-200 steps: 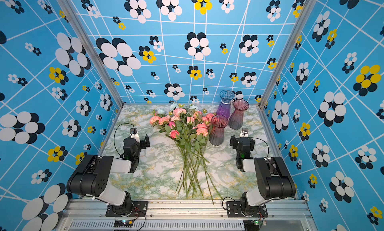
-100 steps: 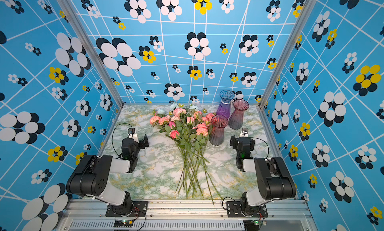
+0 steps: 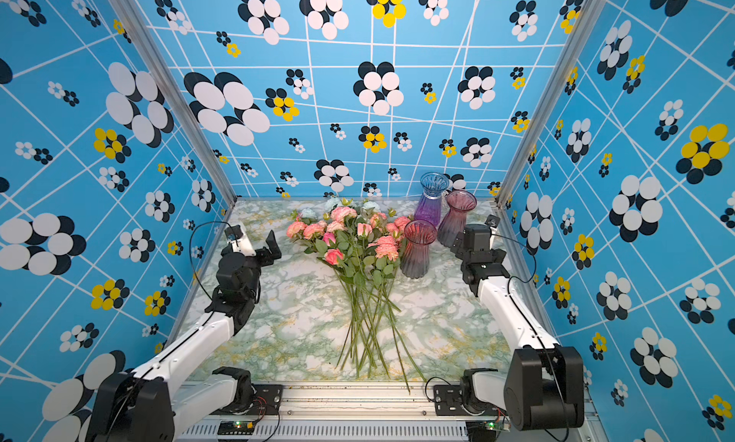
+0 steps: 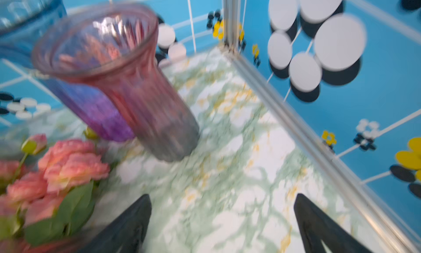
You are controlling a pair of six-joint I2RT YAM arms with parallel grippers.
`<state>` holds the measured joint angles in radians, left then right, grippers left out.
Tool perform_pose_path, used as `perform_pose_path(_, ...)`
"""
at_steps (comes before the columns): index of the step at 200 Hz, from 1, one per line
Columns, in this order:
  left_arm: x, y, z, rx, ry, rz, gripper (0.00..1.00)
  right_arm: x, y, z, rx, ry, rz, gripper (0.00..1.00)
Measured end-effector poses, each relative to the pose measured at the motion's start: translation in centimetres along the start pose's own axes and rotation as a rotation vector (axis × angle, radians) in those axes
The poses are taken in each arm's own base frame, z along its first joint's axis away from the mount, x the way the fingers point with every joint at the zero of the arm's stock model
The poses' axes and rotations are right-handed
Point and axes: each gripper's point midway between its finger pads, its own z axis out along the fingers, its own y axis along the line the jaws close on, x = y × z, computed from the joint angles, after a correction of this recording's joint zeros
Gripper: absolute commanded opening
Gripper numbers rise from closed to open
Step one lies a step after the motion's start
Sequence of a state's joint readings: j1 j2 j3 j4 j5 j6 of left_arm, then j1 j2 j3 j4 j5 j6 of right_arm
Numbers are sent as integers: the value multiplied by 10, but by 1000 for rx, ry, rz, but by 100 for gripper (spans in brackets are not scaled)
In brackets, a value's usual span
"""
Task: Place the pink flowers into the vase
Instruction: Pick up the vase from the center of the board.
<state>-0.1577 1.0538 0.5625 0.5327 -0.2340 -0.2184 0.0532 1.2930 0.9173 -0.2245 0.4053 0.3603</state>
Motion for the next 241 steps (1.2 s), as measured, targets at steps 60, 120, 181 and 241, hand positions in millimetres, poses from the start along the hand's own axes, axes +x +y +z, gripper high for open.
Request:
perform_pose_path(60, -52, -172, 2, 655, 203, -268, 100, -19, 20, -43, -146, 91, 4, 99)
perform_pose_path(120, -20, -368, -3, 956, 488, -40, 99, -31, 23, -63, -177, 122, -5, 99)
perform_pose_path(181, 104, -391, 41, 808, 886, 58, 92, -39, 28, -70, -201, 137, -26, 99)
perform_pose_path(241, 126, -405, 21, 802, 983, 92, 83, -31, 38, -64, -241, 188, -33, 99)
